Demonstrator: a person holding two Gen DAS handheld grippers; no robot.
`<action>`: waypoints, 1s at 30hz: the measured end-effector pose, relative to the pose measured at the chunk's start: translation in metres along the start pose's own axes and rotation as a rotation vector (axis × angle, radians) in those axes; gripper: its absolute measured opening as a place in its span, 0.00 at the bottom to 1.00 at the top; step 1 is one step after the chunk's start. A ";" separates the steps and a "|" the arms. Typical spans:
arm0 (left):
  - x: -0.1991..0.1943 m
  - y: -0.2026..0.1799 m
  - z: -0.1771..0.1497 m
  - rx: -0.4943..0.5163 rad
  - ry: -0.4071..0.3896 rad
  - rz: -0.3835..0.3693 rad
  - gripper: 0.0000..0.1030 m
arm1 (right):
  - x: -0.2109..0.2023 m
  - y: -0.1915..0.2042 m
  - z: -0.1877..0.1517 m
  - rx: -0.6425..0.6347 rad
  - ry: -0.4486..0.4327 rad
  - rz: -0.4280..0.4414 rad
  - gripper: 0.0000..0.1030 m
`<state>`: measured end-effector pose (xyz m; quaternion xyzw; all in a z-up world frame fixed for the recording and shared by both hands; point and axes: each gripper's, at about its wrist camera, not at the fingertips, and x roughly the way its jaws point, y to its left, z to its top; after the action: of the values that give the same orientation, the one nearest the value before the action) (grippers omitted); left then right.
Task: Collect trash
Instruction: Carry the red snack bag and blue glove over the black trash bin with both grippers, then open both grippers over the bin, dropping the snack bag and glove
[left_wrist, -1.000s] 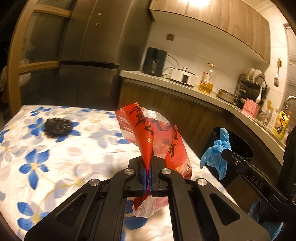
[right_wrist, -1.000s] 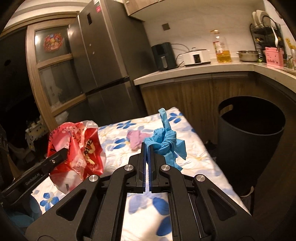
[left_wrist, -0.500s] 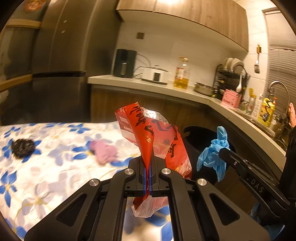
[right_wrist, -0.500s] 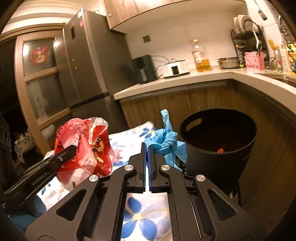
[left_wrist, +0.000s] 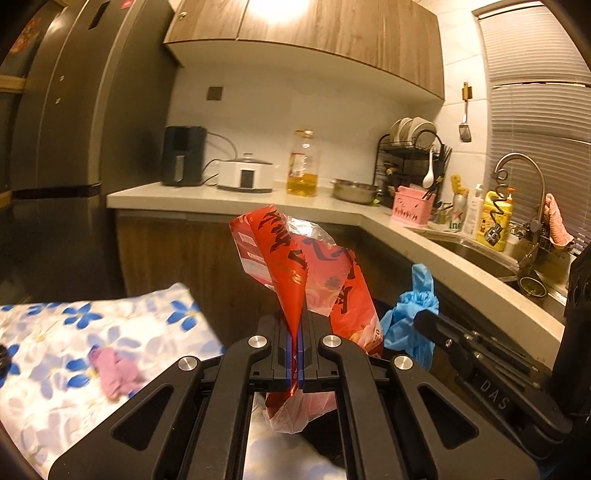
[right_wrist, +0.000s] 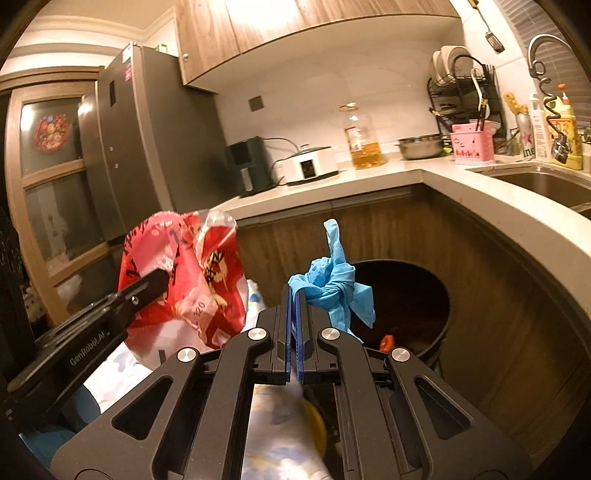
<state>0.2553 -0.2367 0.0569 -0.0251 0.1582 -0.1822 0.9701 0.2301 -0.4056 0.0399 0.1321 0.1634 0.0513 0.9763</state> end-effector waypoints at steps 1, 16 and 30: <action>0.004 -0.003 0.001 0.003 -0.001 -0.006 0.01 | 0.002 -0.003 0.002 0.000 0.001 -0.006 0.02; 0.070 -0.030 -0.010 0.029 0.065 -0.074 0.01 | 0.025 -0.043 0.012 0.008 0.031 -0.056 0.02; 0.090 -0.022 -0.019 0.022 0.110 -0.072 0.26 | 0.048 -0.049 0.009 0.020 0.075 -0.072 0.13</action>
<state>0.3215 -0.2898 0.0142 -0.0098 0.2083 -0.2197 0.9530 0.2806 -0.4479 0.0197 0.1337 0.2048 0.0194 0.9694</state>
